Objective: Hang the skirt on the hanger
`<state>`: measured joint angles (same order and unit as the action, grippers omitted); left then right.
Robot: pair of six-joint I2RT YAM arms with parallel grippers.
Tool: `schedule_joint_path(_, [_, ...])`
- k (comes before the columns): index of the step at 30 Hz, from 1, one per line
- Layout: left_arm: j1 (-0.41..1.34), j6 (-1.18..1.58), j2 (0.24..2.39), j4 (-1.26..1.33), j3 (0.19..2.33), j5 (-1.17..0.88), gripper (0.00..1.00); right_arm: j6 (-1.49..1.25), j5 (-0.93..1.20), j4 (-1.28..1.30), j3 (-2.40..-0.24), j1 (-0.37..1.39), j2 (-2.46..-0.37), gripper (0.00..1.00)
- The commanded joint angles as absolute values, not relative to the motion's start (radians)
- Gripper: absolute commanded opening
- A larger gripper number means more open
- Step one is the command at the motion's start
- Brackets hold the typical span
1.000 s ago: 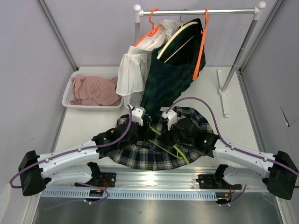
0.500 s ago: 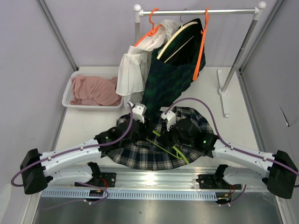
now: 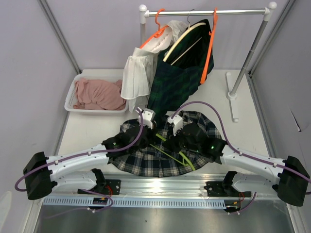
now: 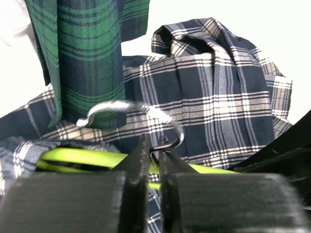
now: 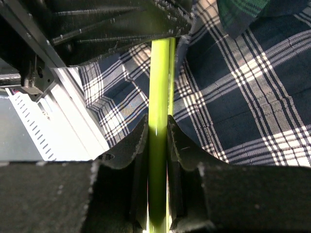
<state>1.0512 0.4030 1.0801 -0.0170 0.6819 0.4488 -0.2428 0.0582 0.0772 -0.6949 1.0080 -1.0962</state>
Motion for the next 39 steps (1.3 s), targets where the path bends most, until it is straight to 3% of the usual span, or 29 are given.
schedule_joint_path(1, [1.045, 0.411, 1.077, 0.041, 0.69, 0.477, 0.0, -0.262, 0.029, 0.109, -0.727, 1.02, -1.092, 0.0])
schedule_joint_path(3, [1.043, 0.411, 1.072, 0.038, 0.687, 0.488, 0.0, -0.279, 0.002, 0.152, -0.742, 1.025, -1.094, 0.01])
schedule_joint_path(9, [1.039, 0.402, 1.045, 0.025, 0.67, 0.535, 0.0, -0.337, -0.164, 0.29, -0.793, 1.039, -1.051, 0.55])
schedule_joint_path(15, [1.034, 0.399, 1.02, 0.035, 0.647, 0.561, 0.0, -0.414, -0.235, 0.399, -0.804, 1.035, -0.934, 0.73])
schedule_joint_path(20, [1.025, 0.422, 1.005, 0.011, 0.641, 0.623, 0.0, -0.573, -0.357, 0.56, -0.81, 1.016, -0.853, 0.75])
schedule_joint_path(26, [0.985, 0.423, 0.985, 0.015, 0.638, 0.617, 0.0, -0.738, -0.449, 0.753, -0.789, 0.997, -0.85, 0.65])
schedule_joint_path(33, [0.976, 0.417, 0.983, 0.023, 0.635, 0.595, 0.0, -0.752, -0.282, 0.623, -0.634, 1.02, -0.801, 0.63])
schedule_joint_path(39, [0.976, 0.419, 0.982, 0.031, 0.632, 0.587, 0.0, -0.776, -0.244, 0.519, -0.555, 1.051, -0.85, 0.73])
